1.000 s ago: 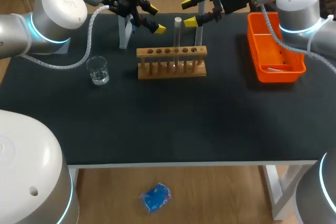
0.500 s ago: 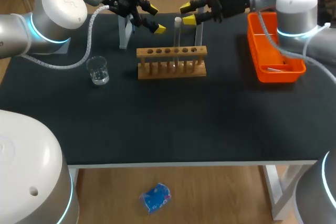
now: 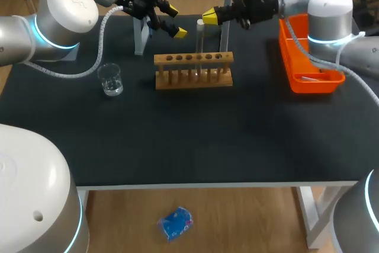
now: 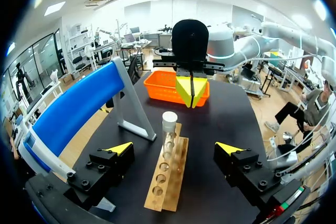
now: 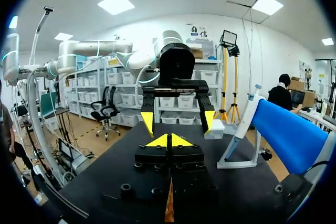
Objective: Invert the test tube, pick up the pipette, mount the tip to pipette, aspirate from beaker and dispense into the tube, eject the tip, return the pipette, and cap with the stopper.
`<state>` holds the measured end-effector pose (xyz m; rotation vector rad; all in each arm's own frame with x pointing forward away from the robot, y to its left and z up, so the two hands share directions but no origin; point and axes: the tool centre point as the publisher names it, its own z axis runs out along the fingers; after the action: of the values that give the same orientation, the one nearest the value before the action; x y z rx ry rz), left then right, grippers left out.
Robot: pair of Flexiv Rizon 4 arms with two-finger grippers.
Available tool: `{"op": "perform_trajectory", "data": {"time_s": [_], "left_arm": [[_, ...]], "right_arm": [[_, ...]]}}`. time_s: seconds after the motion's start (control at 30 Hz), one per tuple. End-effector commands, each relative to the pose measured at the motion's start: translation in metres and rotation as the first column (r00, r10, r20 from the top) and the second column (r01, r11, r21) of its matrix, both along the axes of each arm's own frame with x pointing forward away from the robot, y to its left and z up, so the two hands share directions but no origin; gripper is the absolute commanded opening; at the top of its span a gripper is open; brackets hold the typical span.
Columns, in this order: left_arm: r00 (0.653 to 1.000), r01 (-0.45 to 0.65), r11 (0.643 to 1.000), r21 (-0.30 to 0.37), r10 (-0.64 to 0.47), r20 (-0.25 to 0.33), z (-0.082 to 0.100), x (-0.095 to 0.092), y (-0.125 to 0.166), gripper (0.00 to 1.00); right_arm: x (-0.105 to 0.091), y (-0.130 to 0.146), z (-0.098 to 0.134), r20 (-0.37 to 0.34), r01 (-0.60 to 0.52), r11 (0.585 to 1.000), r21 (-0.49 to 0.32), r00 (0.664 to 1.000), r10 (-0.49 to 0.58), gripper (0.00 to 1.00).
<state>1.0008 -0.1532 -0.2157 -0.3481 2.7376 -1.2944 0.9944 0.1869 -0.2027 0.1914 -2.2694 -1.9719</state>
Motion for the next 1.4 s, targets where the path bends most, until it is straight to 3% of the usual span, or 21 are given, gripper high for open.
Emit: {"op": "perform_trajectory", "data": {"time_s": [0.03,0.43,1.4], "left_arm": [[1.000,0.002,1.000,0.004,-0.002,-0.004,0.001,0.001,0.000,1.00],[1.000,0.002,1.000,0.004,-0.002,-0.004,0.001,0.001,0.000,1.00],[1.000,0.002,1.000,0.004,-0.002,-0.004,0.001,0.001,0.000,1.00]], "right_arm": [[0.002,-0.001,0.000,-0.001,-0.006,1.000,0.000,1.000,0.006,0.00],[0.011,0.010,-0.010,-0.032,-0.047,0.998,0.043,0.998,0.049,0.00],[0.025,0.017,-0.023,-0.060,-0.059,0.998,0.036,0.996,0.061,0.00]]}}
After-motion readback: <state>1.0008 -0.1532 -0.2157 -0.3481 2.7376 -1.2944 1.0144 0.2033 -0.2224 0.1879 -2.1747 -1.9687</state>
